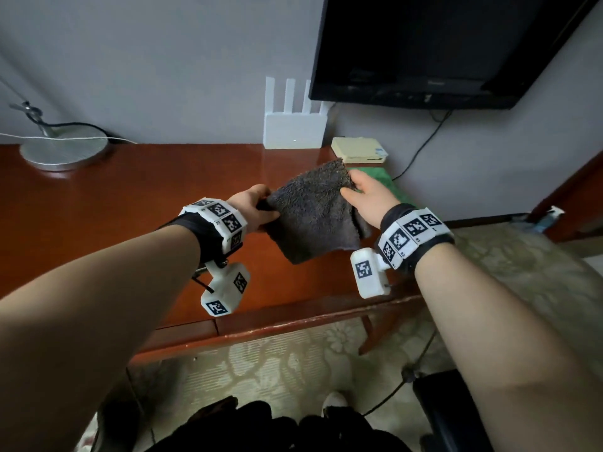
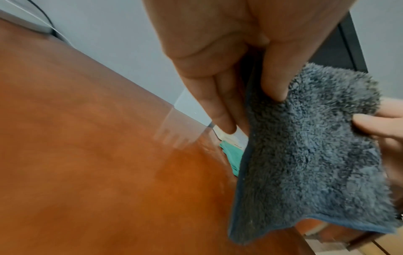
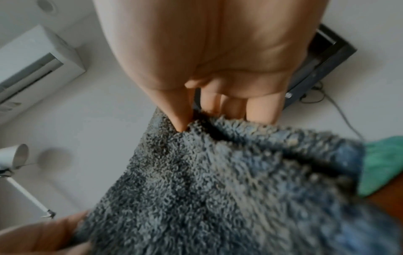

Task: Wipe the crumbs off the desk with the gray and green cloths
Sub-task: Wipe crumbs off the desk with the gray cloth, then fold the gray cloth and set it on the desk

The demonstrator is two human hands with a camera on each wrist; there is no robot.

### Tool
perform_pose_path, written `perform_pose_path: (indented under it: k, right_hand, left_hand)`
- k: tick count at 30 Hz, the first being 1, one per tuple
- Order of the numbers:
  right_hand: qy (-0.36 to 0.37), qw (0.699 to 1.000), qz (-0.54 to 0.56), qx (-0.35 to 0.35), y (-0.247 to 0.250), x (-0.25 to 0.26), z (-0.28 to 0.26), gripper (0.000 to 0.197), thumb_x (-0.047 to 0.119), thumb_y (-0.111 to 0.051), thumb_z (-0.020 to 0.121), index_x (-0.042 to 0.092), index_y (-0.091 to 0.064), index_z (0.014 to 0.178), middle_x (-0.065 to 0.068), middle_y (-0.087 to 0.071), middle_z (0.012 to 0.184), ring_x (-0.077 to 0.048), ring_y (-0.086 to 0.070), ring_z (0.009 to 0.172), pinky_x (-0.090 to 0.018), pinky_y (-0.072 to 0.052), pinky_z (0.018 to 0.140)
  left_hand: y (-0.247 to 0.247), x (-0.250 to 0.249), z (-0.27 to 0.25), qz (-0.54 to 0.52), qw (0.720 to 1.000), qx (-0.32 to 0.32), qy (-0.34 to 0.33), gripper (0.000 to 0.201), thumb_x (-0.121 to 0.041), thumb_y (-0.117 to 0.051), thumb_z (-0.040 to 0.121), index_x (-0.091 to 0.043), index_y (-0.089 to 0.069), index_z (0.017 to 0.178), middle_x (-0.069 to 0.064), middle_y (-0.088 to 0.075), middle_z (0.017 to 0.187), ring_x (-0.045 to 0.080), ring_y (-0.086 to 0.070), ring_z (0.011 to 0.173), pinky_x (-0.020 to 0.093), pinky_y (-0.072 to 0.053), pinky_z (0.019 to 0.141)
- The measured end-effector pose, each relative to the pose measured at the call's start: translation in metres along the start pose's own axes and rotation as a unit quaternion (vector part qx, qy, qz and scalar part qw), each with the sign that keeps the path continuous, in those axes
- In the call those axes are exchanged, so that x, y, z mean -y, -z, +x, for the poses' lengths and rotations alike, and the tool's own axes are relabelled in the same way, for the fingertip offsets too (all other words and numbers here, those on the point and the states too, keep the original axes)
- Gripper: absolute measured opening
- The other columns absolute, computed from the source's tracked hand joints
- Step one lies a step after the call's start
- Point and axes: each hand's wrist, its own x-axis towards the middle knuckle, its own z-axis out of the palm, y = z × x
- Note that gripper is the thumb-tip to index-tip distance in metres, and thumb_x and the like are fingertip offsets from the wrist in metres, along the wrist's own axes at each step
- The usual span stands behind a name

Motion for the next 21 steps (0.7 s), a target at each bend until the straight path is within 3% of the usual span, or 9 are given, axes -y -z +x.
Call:
perform_pose_path:
  k: [4,9,13,16,19,21]
  right_hand:
    - [-0.060,0.997,-0.050,-0.004,0.037,-0.056,0.001,0.047,0.020,-0.043,0.098,0.009,-0.035,0.143,-0.008,-0.039,0.148,-0.024,-0.037,0.136,-0.034,-0.032,0.108]
    - [-0.121,0.992,-0.039,0.022,0.080,-0.132,0.013,0.050,0.021,-0.042,0.099,0.011,-0.027,0.146,-0.013,-0.036,0.149,-0.027,-0.036,0.137,-0.045,-0.040,0.105]
    - [-0.163,0.985,-0.033,0.039,0.106,-0.188,0.028,0.051,0.023,-0.043,0.099,0.012,-0.027,0.146,-0.013,-0.035,0.149,-0.028,-0.036,0.136,-0.046,-0.039,0.106]
    - [-0.190,0.978,-0.044,0.070,0.115,-0.223,0.039,0.044,0.020,-0.043,0.099,0.008,-0.036,0.140,-0.014,-0.041,0.145,-0.029,-0.042,0.132,-0.045,-0.041,0.104]
    - [-0.207,0.973,-0.059,0.084,0.117,-0.250,0.051,0.034,0.019,-0.045,0.098,0.004,-0.047,0.128,-0.018,-0.051,0.135,-0.035,-0.050,0.121,-0.048,-0.045,0.098]
    - [-0.224,0.969,-0.060,0.087,0.115,-0.267,0.060,0.035,0.020,-0.047,0.097,0.004,-0.047,0.128,-0.019,-0.053,0.132,-0.037,-0.051,0.119,-0.050,-0.046,0.096]
  left_hand:
    - [-0.052,-0.035,0.021,-0.036,0.997,0.057,0.026,0.014,-0.006,-0.056,0.091,-0.011,-0.048,0.101,0.006,-0.057,0.097,0.029,-0.059,0.096,0.033,-0.054,0.073]
    - [-0.127,-0.071,0.061,-0.069,0.992,0.080,0.069,0.038,-0.004,-0.054,0.092,-0.003,-0.043,0.129,0.020,-0.052,0.117,0.037,-0.058,0.099,0.038,-0.055,0.062]
    - [-0.178,-0.088,0.094,-0.071,0.988,0.101,0.095,0.021,-0.005,-0.052,0.093,-0.008,-0.047,0.113,0.020,-0.056,0.111,0.032,-0.060,0.088,0.037,-0.058,0.056]
    - [-0.210,-0.096,0.113,-0.074,0.984,0.108,0.123,0.027,-0.005,-0.048,0.095,-0.008,-0.046,0.122,0.017,-0.055,0.102,0.031,-0.059,0.083,0.036,-0.057,0.055]
    - [-0.234,-0.099,0.131,-0.074,0.981,0.111,0.138,0.030,-0.004,-0.046,0.096,-0.005,-0.044,0.125,0.022,-0.058,0.105,0.035,-0.061,0.082,0.040,-0.056,0.066]
    - [-0.245,-0.100,0.143,-0.071,0.982,0.099,0.147,0.031,-0.004,-0.044,0.097,-0.003,-0.043,0.127,0.021,-0.056,0.104,0.034,-0.060,0.085,0.041,-0.052,0.075]
